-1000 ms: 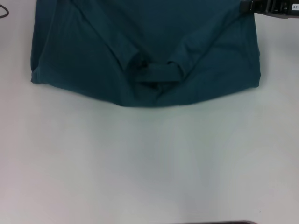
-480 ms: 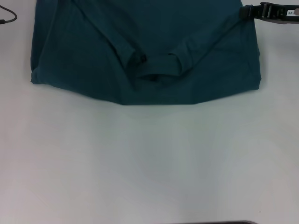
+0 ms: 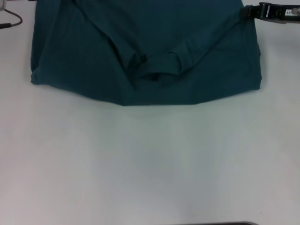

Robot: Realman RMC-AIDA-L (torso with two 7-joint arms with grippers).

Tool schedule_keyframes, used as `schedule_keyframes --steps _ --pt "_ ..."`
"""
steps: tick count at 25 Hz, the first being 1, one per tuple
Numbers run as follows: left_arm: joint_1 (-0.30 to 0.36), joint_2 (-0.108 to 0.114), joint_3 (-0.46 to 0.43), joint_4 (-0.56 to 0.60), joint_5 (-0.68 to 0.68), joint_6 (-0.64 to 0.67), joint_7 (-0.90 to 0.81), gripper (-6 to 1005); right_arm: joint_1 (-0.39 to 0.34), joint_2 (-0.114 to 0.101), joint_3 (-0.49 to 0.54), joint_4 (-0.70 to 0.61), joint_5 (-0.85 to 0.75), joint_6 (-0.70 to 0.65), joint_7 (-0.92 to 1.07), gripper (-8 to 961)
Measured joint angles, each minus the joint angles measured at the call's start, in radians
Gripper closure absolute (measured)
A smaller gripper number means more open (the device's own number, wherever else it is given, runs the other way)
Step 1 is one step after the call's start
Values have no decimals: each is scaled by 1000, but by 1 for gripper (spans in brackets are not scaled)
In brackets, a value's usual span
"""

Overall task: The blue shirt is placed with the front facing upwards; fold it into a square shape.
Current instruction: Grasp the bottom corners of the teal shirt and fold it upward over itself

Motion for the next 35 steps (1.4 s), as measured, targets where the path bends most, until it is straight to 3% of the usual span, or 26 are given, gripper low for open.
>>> schedule_keyframes --steps 18,35 --pt "-26 19 5 -31 -24 13 -22 986 37 -26 -3 28 0 14 37 862" --pt "11 -53 4 -24 -25 -30 -7 986 37 -8 -8 -64 -1 -77 -11 855"
